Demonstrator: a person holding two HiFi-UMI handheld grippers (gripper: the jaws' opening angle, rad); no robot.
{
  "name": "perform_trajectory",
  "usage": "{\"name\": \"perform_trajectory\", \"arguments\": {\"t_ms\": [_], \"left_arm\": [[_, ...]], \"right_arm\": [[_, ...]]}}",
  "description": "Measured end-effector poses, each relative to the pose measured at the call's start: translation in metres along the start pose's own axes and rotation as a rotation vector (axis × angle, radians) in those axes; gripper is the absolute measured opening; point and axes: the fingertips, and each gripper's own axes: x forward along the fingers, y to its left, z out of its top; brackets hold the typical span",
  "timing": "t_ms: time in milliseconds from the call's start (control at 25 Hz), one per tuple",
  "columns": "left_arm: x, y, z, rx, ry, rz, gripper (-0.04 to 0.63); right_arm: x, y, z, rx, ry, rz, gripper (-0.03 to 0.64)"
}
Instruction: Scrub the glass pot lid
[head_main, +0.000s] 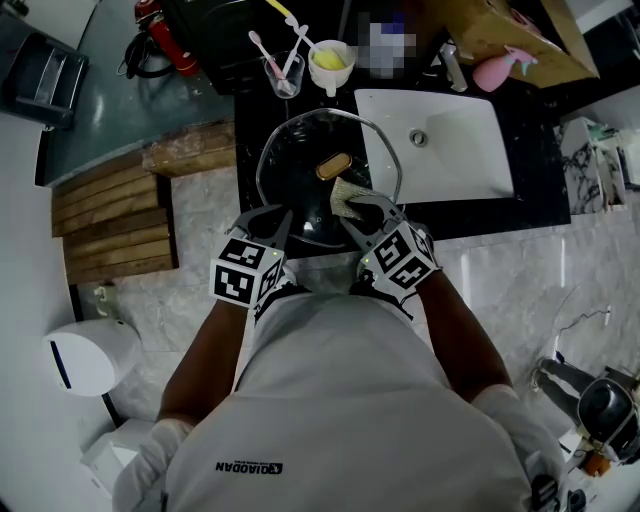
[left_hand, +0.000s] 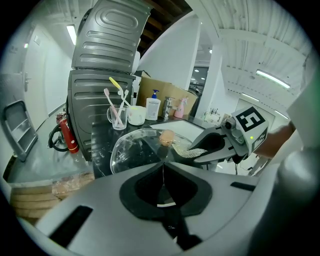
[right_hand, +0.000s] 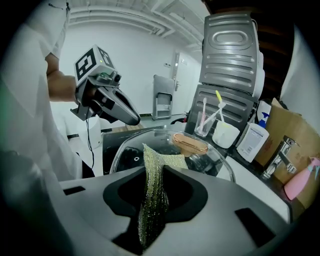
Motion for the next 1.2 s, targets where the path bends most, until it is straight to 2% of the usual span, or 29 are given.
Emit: {"name": "perform_trajectory", "arguments": {"t_ms": [360, 800, 1200], "left_arm": [[0.000, -0.004, -0.003, 0.004, 0.008, -0.001, 0.018], [0.000, -0.008, -0.002, 0.011, 0.012, 0.002, 0.018], [0.002, -0.004, -0.003, 0.015, 0.022, 0.012, 0.018]], "right_arm": [[-0.005, 0.020, -0.005, -0.059, -0.026, 0.116, 0.104], [-0.012, 0.041, -0.014, -0.128, 0.010, 0.247, 0.104], [-0.019, 0.055, -0.024, -0.138, 0.048, 0.369, 0.104]]}}
